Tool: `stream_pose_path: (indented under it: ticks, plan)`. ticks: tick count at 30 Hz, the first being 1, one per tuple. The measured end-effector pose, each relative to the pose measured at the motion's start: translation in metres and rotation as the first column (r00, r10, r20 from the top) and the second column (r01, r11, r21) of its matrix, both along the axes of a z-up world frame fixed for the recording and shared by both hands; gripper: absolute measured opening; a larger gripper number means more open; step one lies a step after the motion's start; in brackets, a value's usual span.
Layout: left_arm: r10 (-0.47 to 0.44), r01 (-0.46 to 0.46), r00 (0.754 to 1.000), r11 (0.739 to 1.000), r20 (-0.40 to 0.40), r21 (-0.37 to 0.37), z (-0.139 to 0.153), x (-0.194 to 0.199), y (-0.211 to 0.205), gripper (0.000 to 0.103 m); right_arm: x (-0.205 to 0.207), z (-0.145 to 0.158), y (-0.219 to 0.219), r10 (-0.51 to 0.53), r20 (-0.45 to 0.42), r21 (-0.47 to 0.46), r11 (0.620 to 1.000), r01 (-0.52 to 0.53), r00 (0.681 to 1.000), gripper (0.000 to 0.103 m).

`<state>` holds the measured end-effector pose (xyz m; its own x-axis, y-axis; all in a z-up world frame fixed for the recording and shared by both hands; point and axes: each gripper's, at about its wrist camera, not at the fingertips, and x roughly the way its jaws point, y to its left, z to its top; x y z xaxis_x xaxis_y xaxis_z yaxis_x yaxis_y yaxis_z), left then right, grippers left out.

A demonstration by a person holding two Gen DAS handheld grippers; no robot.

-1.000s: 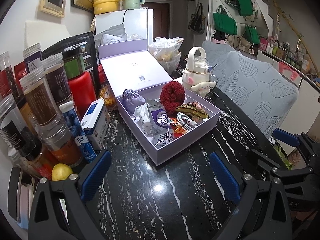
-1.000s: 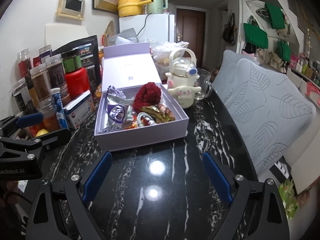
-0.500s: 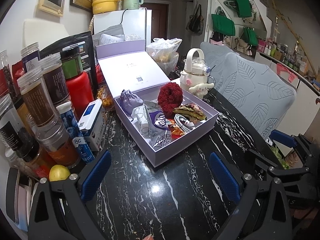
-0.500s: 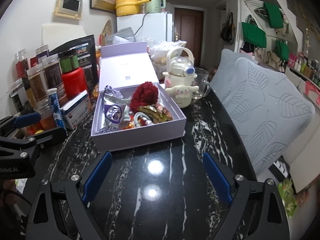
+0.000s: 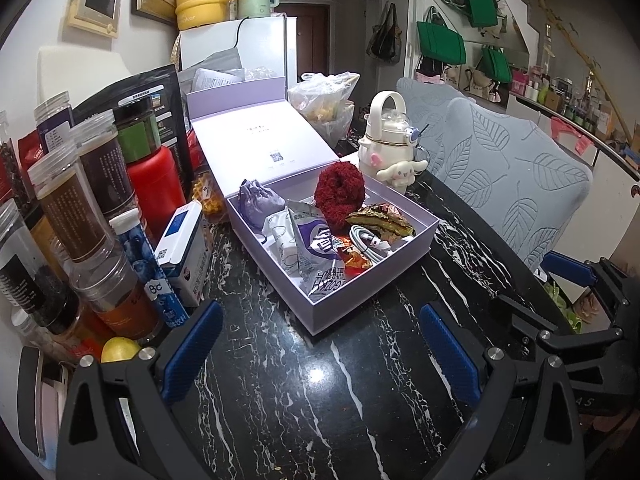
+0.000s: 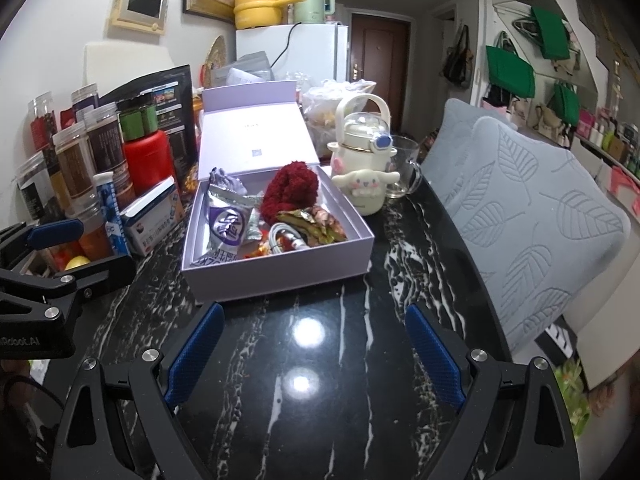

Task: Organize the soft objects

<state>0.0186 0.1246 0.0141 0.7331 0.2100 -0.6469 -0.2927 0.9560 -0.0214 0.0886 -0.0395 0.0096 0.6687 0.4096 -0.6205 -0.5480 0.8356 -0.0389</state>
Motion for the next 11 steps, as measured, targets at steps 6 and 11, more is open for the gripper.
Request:
stream_pose_path:
  ticks: [6,11]
  plan:
    - [0.014,-0.014,1.0,1.0,-0.017,-0.018,-0.0046,-0.001,0.0062,0.1,-0.0029,-0.0018,0.0041,0.014,-0.004,-0.009,1.0,-0.014,1.0,0.093]
    - [0.017,-0.017,1.0,1.0,-0.022,-0.017,-0.0063,-0.0035,0.0079,0.1,-0.0057,-0.0035,0.009,0.029,-0.006,-0.018,0.999,-0.029,1.0,0.093]
